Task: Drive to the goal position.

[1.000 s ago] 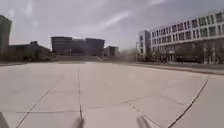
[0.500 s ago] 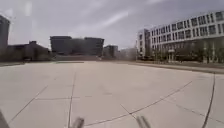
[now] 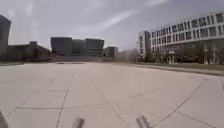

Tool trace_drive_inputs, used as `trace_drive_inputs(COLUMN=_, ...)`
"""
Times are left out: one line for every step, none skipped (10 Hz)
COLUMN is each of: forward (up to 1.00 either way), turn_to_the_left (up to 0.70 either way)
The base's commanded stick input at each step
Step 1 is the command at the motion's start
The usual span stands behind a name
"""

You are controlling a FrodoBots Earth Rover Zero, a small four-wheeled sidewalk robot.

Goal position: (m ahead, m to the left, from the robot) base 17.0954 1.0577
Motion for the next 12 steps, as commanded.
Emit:
trace_drive_inputs(forward=0.7, turn_to_the_left=0.0)
trace_drive_inputs(forward=0.7, turn_to_the_left=0.0)
trace_drive_inputs(forward=0.7, turn_to_the_left=0.0)
trace_drive_inputs(forward=0.7, turn_to_the_left=0.0)
trace_drive_inputs(forward=0.7, turn_to_the_left=0.0)
trace_drive_inputs(forward=0.7, turn_to_the_left=0.0)
trace_drive_inputs(forward=0.7, turn_to_the_left=0.0)
trace_drive_inputs(forward=0.7, turn_to_the_left=0.0)
trace_drive_inputs(forward=0.7, turn_to_the_left=0.0)
trace_drive_inputs(forward=0.7, turn_to_the_left=0.0)
trace_drive_inputs(forward=0.7, turn_to_the_left=0.0)
trace_drive_inputs(forward=0.7, turn_to_the_left=0.0)
